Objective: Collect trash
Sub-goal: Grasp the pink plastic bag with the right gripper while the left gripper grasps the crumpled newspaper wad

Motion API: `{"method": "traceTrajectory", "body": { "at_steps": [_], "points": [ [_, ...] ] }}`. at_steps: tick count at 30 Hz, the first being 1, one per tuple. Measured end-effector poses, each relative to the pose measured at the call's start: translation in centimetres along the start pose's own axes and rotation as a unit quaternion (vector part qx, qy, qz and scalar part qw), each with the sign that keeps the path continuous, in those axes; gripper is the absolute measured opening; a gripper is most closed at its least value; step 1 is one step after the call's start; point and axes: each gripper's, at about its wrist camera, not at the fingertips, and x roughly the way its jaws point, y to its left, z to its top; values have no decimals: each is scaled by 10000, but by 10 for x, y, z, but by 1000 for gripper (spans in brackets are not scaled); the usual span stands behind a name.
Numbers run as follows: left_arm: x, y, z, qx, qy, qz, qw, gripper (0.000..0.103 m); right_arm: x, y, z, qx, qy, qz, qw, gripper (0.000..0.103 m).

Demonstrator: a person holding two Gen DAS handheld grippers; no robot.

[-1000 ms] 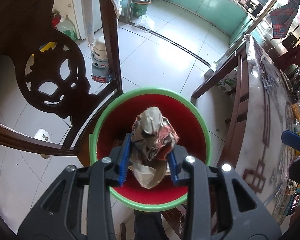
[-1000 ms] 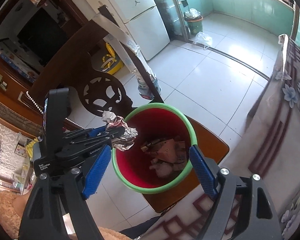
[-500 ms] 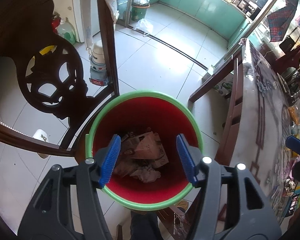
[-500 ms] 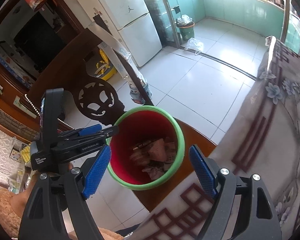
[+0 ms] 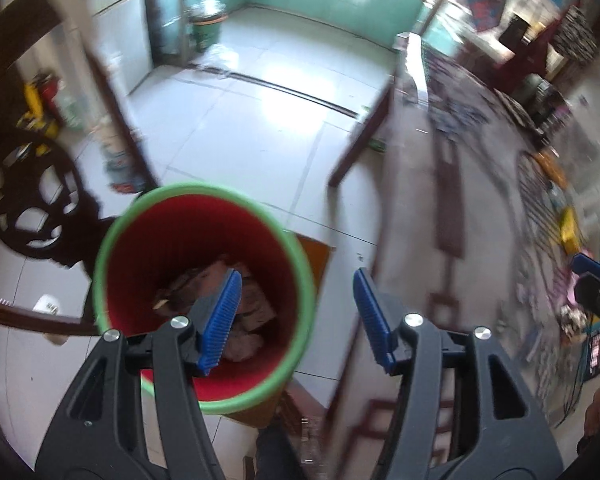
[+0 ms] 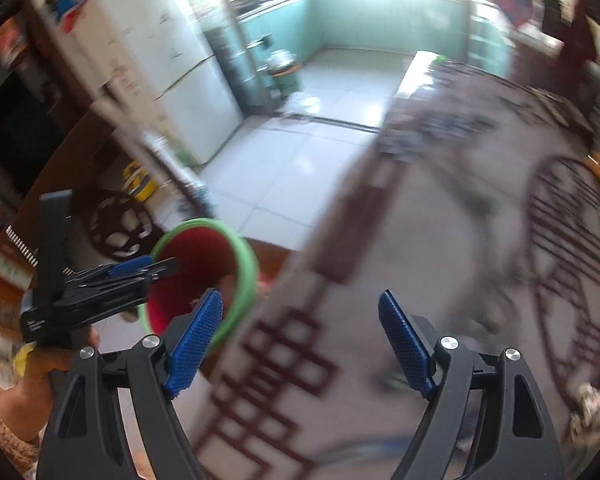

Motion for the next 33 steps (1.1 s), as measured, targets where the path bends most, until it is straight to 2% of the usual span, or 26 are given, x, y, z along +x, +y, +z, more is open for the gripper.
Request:
{"method": "traceTrajectory", "body": {
  "at_steps": [5,9,15,20,25,27,28,29,30,31,33],
  "points": [
    [3,-71,-5,534,10,-294,9981,56,-45,-88,-22,655,-266,-587,9958,78],
    [3,-133,-17,815,-29,-461,9956,56,-81,-169,-39,1116,-412,-1105,9867,78],
    [11,-218,-45,909,170,-639,9937,56,-105,-293,-65,1786,-209,-1671,9694,80],
    [15,-297,-75,925,349,-934,9907,59,-84,-358,-74,1933,191,-1656,9669,80],
    [14,-370,-100,1220,508,-1223,9836,68,-57,-391,-81,1972,524,-1214,9714,80],
    [15,-391,-106,1387,595,-1277,9803,69,-50,-391,-80,1901,624,-1083,9738,74],
    [16,-402,-110,1477,629,-1291,9785,70,-47,-393,-81,1862,680,-1029,9747,62],
    [17,-410,-112,1540,659,-1309,9771,70,-43,-394,-82,1815,755,-936,9760,47],
    [19,-420,-115,1601,701,-1341,9754,71,-40,-396,-84,1790,816,-851,9768,38],
    [21,-426,-117,1639,726,-1367,9743,71,-37,-397,-86,1768,862,-764,9775,26],
    [26,-439,-119,1717,757,-1382,9725,72,-39,-399,-86,1711,812,-655,9797,21]
  ]
}}
